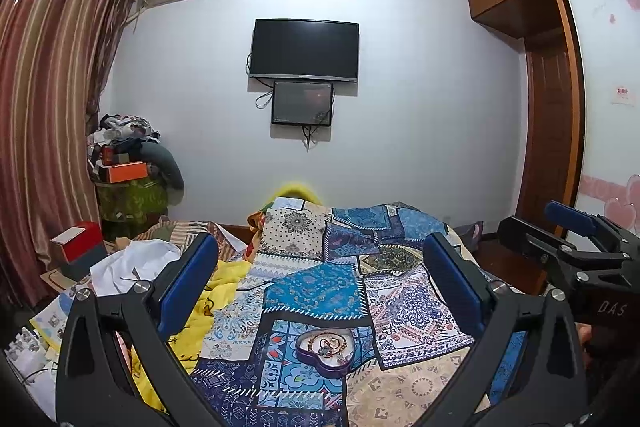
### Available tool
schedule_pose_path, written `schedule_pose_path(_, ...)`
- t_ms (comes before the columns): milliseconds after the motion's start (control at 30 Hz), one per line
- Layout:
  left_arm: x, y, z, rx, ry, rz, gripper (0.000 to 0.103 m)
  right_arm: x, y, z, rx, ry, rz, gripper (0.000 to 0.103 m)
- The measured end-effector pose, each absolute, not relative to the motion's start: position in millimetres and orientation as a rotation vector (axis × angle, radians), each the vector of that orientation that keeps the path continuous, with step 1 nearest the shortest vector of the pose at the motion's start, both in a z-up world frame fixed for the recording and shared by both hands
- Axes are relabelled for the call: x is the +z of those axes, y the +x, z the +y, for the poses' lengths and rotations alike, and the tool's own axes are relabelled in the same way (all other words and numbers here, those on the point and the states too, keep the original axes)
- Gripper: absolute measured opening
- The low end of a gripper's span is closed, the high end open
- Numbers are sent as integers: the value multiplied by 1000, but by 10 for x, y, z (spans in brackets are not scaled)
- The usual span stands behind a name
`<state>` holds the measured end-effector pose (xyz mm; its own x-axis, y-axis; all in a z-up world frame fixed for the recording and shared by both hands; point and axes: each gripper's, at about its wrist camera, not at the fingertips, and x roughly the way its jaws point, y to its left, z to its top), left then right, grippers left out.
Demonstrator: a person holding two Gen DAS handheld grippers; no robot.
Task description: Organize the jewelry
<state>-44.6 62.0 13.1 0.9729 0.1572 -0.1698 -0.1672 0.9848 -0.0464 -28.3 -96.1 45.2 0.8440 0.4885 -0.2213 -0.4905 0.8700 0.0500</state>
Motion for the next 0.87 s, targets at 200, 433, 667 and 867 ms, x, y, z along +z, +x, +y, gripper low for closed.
schedule_pose_path(200, 140, -436, 602, 151, -54, 176, 103, 460, -285, -959, 515, -6, 228, 103)
schedule_pose_path(433, 135, -449, 596, 148, -56, 173, 103, 459, -285, -955, 514, -4, 232, 103)
schedule_pose_path(667, 147, -435, 606, 143, -68, 176, 103, 445, -272, -950, 513, -10, 239, 103)
schedule_pose_path(867, 143, -432, 615, 144, -70, 178, 103, 439, -271, -948, 513, -8, 241, 103)
